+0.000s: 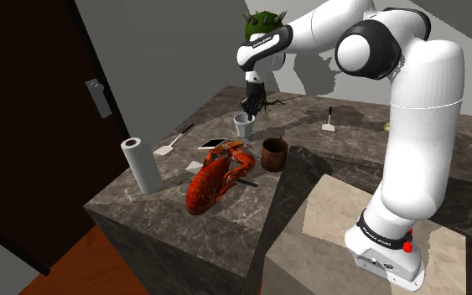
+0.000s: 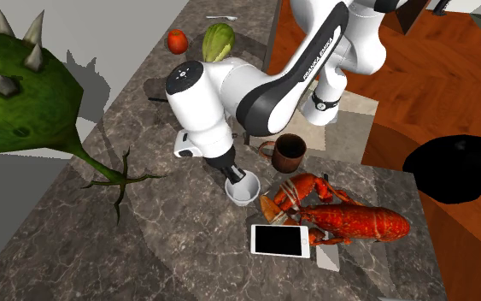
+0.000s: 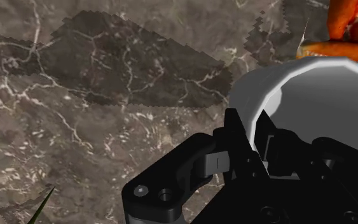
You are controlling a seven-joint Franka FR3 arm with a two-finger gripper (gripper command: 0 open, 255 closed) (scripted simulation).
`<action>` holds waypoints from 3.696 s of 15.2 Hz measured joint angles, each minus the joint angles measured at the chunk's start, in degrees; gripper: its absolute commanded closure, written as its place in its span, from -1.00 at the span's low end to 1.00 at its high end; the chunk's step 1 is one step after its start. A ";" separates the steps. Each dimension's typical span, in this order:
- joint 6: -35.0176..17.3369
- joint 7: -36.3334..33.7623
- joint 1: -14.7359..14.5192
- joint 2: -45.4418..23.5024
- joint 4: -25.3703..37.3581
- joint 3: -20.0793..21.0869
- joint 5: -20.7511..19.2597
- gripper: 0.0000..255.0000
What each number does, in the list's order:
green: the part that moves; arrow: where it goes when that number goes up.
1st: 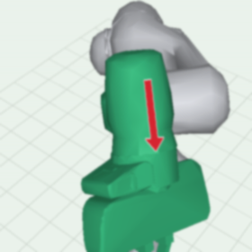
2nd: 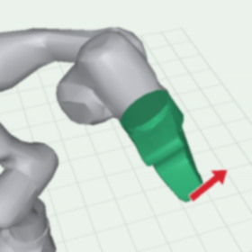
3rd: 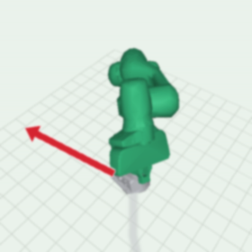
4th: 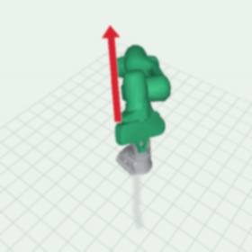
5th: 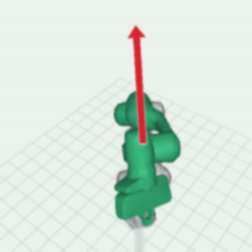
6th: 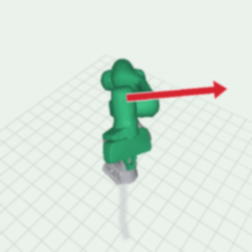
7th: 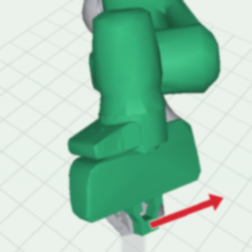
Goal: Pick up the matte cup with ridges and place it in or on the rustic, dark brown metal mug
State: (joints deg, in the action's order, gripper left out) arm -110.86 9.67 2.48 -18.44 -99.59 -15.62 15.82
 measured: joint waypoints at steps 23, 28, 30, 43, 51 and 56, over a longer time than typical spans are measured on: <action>16.33 -3.32 0.47 3.21 13.58 -0.68 -1.82 1.00; 17.75 -4.04 -0.01 6.37 12.02 -0.74 -2.68 1.00; 16.96 -4.48 -0.65 11.15 6.70 -0.78 -3.93 1.00; 16.36 -8.88 -1.06 39.16 -20.23 1.34 -10.64 1.00; 10.71 -8.10 -0.81 39.91 -26.73 1.18 -10.85 1.00; 6.84 -7.54 -0.79 39.44 -30.17 1.04 -10.74 1.00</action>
State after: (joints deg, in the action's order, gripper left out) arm -104.03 2.13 1.69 21.00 -129.76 -14.58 5.09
